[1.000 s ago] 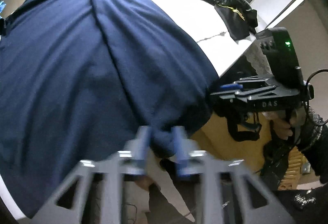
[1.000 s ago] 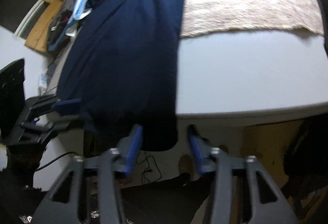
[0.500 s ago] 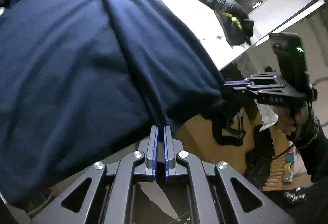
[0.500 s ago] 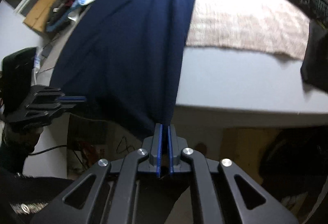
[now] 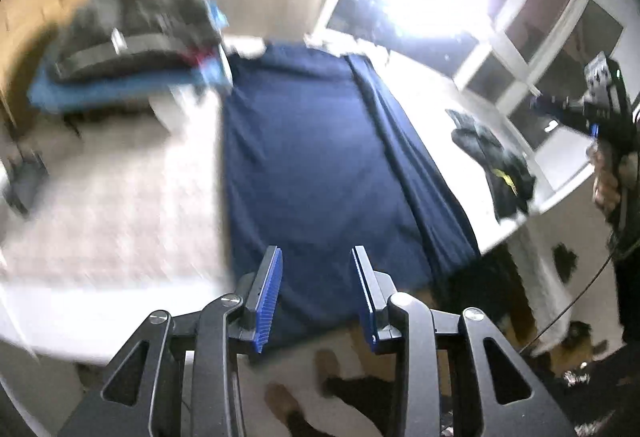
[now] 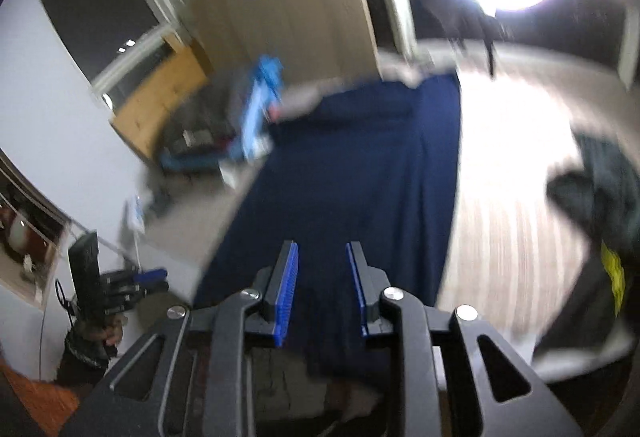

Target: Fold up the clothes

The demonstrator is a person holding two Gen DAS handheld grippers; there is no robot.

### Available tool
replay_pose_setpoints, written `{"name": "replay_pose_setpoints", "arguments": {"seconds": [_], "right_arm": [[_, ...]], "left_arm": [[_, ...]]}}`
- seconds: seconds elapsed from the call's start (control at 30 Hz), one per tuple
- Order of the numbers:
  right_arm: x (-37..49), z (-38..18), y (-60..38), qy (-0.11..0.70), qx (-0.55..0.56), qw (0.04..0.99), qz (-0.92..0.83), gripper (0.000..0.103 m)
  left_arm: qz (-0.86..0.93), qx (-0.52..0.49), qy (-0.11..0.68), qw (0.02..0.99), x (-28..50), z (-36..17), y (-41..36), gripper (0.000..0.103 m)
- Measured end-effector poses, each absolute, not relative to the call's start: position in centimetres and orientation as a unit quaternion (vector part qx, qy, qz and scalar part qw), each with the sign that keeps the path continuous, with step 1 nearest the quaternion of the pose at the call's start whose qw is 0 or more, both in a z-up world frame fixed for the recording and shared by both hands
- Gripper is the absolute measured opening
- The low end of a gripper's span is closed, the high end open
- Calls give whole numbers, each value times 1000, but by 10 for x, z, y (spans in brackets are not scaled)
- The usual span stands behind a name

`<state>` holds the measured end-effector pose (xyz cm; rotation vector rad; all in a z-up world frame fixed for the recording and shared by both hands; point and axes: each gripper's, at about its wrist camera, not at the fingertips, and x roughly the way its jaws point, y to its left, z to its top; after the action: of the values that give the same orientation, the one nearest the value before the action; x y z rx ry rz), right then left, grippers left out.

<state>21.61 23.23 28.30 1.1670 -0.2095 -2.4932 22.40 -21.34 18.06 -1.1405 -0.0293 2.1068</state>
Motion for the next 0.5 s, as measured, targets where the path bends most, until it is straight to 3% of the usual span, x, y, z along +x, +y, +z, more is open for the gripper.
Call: {"name": "replay_pose_setpoints", "arguments": {"seconds": [0.13,0.23,0.5], "right_arm": [[152,319,212,5,373,202,-906,27],[87,321,193,67,361,199,-909,44],[-60,241,142,233,415,266,-838,45]], "left_arm": [[839,-402,1,366,172,212,-190,33],[850,-382,20,362,132,224,-158,34],[838,-431,77,326,8,192,-58,35]]}}
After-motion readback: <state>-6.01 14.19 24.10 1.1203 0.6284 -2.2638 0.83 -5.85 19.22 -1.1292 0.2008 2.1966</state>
